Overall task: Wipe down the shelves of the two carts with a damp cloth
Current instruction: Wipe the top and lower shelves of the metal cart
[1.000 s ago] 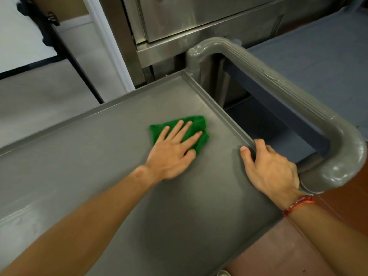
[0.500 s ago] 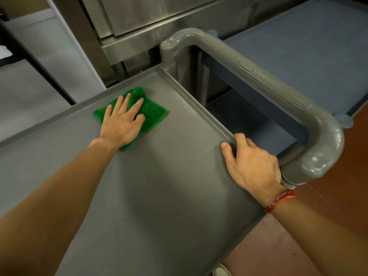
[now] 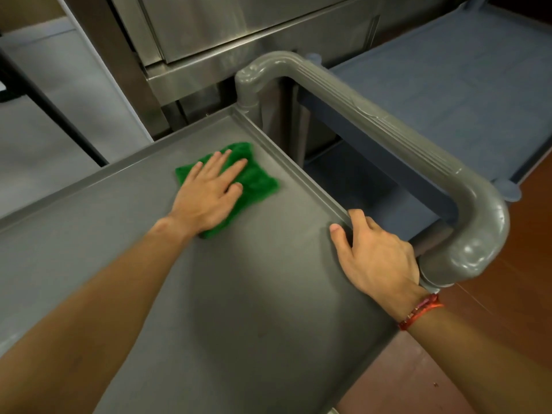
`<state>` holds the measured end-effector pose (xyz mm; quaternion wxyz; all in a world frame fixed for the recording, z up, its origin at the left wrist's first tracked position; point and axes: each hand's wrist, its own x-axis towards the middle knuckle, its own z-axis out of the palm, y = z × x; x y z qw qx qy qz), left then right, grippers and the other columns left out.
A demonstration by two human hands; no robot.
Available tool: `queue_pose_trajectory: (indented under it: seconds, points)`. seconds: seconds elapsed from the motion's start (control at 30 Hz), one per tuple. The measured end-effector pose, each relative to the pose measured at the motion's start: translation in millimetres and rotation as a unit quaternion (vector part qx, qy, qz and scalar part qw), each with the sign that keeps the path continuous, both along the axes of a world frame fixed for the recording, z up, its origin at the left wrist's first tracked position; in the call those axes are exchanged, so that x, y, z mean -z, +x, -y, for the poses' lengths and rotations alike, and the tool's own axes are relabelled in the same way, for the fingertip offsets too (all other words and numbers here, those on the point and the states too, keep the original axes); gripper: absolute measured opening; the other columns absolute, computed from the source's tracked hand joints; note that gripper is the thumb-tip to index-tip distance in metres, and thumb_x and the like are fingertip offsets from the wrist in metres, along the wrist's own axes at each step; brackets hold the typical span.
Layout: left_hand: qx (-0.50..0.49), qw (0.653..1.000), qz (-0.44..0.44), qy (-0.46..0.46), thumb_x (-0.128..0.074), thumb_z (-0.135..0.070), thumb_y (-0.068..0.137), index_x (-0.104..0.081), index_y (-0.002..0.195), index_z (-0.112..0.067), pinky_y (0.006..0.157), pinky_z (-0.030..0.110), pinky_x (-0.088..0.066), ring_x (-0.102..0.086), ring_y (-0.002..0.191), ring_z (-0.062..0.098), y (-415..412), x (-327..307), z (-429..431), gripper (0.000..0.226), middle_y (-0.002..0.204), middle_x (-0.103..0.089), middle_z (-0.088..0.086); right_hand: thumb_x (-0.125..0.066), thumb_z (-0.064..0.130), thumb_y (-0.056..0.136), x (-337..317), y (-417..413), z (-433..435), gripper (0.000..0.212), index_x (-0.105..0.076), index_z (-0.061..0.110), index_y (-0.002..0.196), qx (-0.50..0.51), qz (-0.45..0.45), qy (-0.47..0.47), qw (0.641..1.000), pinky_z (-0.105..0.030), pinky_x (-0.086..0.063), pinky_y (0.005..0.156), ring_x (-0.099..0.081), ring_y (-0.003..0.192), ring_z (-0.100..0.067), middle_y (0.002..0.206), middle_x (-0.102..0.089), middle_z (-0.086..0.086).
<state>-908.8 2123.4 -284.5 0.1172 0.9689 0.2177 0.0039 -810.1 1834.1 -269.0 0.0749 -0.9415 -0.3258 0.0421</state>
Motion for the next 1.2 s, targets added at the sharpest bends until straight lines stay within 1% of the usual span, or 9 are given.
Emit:
queue_pose_trajectory:
  seconds: [0.1, 0.17, 0.43, 0.57, 0.73, 0.83, 0.93, 1.1, 1.2]
  points:
    - [-0.076, 0.997, -0.017, 0.003, -0.032, -0.041, 0.104, -0.018, 0.156, -0.036, 0.122, 0.035, 0.004, 0.001, 0.153, 0.014, 3, -2, -41, 0.054, 0.166, -0.007, -0.001, -0.021, 0.057, 0.101, 0, 1, -1, 0.044, -0.04, 0.024, 0.122, 0.005, 0.005, 0.001, 1.0, -0.035, -0.039, 0.061, -0.067, 0.085, -0.027, 0.106, -0.063, 0.003]
    - [-0.094, 0.995, -0.03, 0.004, -0.032, -0.041, 0.104, -0.017, 0.156, -0.037, 0.122, 0.036, 0.004, 0.003, 0.153, 0.013, 13, -3, -56, 0.054, 0.166, -0.005, -0.001, -0.021, 0.059, 0.1, 0, 1, -2, 0.045, -0.039, 0.025, 0.123, 0.01, 0.008, -0.005, 1.0, -0.036, -0.04, 0.062, -0.067, 0.086, -0.026, 0.106, -0.063, 0.004]
    - [-0.047, 0.998, -0.039, 0.03, -0.031, -0.041, 0.102, -0.013, 0.156, -0.039, 0.123, 0.04, 0.004, 0.006, 0.152, 0.014, 56, 0, -62, 0.057, 0.167, -0.002, -0.001, -0.021, 0.062, 0.098, 1, 1, -3, 0.046, -0.041, 0.026, 0.118, 0.021, 0.018, -0.003, 1.0, -0.034, -0.037, 0.06, -0.068, 0.083, -0.025, 0.104, -0.063, 0.005]
    - [0.022, 0.998, -0.043, 0.051, -0.031, -0.042, 0.101, -0.013, 0.155, -0.041, 0.122, 0.04, 0.001, 0.004, 0.153, 0.016, 65, 1, -31, 0.057, 0.167, -0.004, 0.001, -0.021, 0.063, 0.098, 0, 2, -5, 0.045, -0.04, 0.026, 0.117, 0.02, 0.007, -0.005, 1.0, -0.034, -0.039, 0.062, -0.067, 0.085, -0.025, 0.105, -0.064, 0.005]
    - [0.166, 0.983, -0.048, 0.063, -0.009, -0.057, 0.085, -0.011, 0.155, -0.042, 0.122, 0.04, 0.004, 0.007, 0.152, 0.014, 25, -4, 30, 0.072, 0.166, -0.002, -0.001, -0.02, 0.065, 0.097, -2, -1, -5, 0.048, -0.041, 0.025, 0.114, 0.022, 0.003, -0.005, 1.0, -0.037, -0.041, 0.065, -0.067, 0.088, -0.028, 0.106, -0.064, 0.002]
    - [0.229, 0.972, -0.038, 0.038, -0.013, -0.056, 0.09, -0.013, 0.155, -0.043, 0.121, 0.036, 0.009, 0.011, 0.151, 0.01, 4, -6, 46, 0.066, 0.164, 0.003, -0.007, -0.019, 0.065, 0.097, -4, -1, -7, 0.049, -0.04, 0.025, 0.116, 0.02, -0.002, -0.012, 1.0, -0.037, -0.042, 0.065, -0.067, 0.09, -0.029, 0.108, -0.064, 0.002]
    - [0.192, 0.981, -0.026, 0.015, -0.011, -0.054, 0.092, -0.016, 0.155, -0.042, 0.121, 0.034, 0.008, 0.008, 0.151, 0.009, 12, -6, 26, 0.064, 0.165, -0.001, -0.007, -0.02, 0.064, 0.097, -6, 1, -6, 0.047, -0.04, 0.025, 0.116, 0.023, -0.019, -0.011, 0.999, -0.038, -0.039, 0.066, -0.067, 0.091, -0.029, 0.11, -0.064, 0.002]
    - [-0.016, 1.0, -0.013, -0.003, -0.024, -0.047, 0.103, -0.015, 0.155, -0.041, 0.122, 0.036, 0.005, 0.005, 0.152, 0.012, 29, 2, -21, 0.054, 0.166, -0.004, -0.003, -0.02, 0.068, 0.095, -6, 3, -7, 0.052, -0.04, 0.026, 0.119, 0.027, -0.05, -0.01, 0.998, -0.038, -0.037, 0.069, -0.065, 0.094, -0.029, 0.111, -0.062, 0.001]
    - [-0.041, 0.999, -0.025, 0.008, -0.028, -0.043, 0.104, -0.014, 0.155, -0.042, 0.123, 0.037, 0.005, 0.007, 0.152, 0.012, 31, 2, -11, 0.052, 0.166, -0.001, -0.003, -0.02, 0.069, 0.095, -5, 3, -6, 0.055, -0.041, 0.025, 0.12, 0.035, -0.054, -0.009, 0.998, -0.039, -0.037, 0.071, -0.065, 0.094, -0.031, 0.111, -0.061, -0.001]
